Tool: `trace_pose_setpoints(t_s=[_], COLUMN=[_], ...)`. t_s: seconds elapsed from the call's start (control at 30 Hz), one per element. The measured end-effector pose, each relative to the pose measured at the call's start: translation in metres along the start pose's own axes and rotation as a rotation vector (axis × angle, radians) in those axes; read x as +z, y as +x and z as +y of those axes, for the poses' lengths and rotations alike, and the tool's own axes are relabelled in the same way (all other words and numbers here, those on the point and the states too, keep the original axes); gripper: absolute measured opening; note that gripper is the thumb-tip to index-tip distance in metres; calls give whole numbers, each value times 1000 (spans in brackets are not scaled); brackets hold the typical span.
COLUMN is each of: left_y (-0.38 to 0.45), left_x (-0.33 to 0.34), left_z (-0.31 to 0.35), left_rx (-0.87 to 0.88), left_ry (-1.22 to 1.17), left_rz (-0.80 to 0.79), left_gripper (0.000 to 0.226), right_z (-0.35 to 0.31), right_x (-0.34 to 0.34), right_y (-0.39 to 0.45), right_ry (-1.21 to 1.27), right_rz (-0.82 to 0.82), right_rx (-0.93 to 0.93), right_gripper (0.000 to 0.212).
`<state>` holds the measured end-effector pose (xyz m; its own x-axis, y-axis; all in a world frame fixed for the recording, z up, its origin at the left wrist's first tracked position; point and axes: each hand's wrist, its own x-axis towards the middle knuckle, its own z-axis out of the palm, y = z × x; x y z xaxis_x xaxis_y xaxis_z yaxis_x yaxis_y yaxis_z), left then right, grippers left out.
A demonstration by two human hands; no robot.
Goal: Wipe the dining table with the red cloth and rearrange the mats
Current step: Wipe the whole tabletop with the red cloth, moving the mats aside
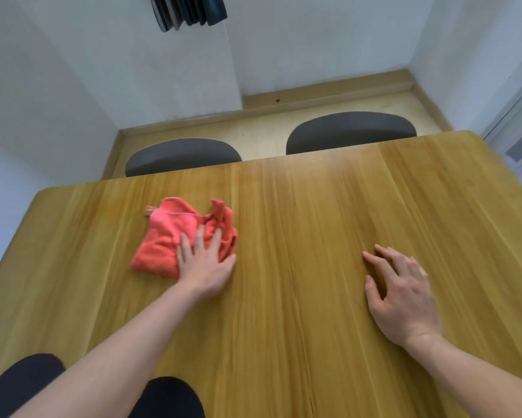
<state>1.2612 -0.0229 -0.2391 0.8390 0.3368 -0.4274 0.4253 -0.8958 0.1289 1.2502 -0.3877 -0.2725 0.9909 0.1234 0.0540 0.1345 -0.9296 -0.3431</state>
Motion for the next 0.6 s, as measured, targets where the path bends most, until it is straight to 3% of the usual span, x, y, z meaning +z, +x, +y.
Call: trace_pose_setpoints(t_s=[0.33, 0.47, 0.5, 0.6], left_y=[-16, -32, -35, -39], left_x=[30, 25, 22, 16], left_z=[222, 288, 302, 324], left_rx=[265, 350, 374, 392], left_ry=[-217, -268, -257, -250], left_rz=[-278, -430, -453, -534], left_gripper=[81, 132, 136, 114], right_z=[2, 0, 1, 2], right_x=[2, 1, 1, 0], right_y=[2, 1, 1, 1], right_ry=[21, 11, 11, 41], right_rz=[10, 1, -2, -33], right_rx=[-13, 26, 45, 87], right_gripper=[47, 48, 50, 57])
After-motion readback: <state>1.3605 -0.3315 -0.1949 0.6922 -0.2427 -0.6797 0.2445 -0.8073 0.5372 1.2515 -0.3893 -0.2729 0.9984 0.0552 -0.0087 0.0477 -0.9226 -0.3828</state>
